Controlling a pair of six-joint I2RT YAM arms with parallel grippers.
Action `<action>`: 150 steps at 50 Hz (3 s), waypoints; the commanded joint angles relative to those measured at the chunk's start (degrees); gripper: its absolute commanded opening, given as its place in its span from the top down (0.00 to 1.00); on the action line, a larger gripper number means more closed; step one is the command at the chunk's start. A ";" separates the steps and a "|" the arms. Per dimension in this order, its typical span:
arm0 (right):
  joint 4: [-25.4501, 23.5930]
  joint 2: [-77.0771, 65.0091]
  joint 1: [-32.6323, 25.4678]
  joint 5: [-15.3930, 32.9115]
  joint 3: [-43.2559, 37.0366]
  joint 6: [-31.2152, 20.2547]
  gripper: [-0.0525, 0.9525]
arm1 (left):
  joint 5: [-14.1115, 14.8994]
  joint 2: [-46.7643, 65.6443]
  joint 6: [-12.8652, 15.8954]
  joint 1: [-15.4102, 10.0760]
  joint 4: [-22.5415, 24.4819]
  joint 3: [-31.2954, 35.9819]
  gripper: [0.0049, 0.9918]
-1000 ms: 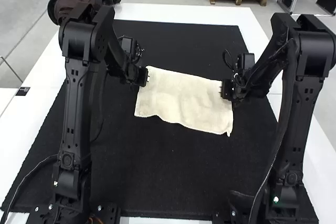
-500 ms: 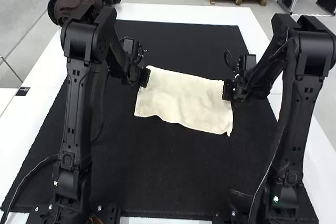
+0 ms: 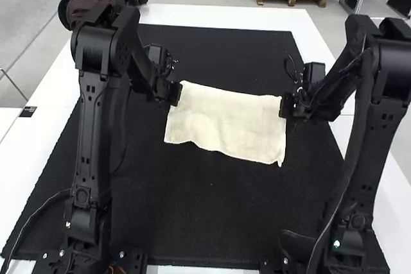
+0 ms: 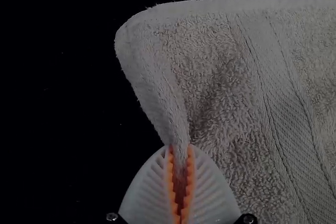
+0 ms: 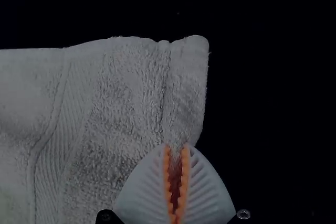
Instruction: Fold the towel.
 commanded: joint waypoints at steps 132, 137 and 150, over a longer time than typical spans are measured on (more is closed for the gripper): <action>-25.52 -33.49 -2.57 -3.72 -21.81 -6.30 0.40 | -1.03 -31.58 2.40 1.24 -1.53 -35.76 0.39; -25.61 -33.49 -2.57 -3.89 -21.72 -6.30 0.25 | -1.21 -31.58 2.23 1.33 -1.53 -36.20 0.03; -25.78 -33.49 -2.22 -5.21 -21.54 -6.30 0.06 | -1.47 -32.02 0.91 2.30 0.94 -36.55 0.01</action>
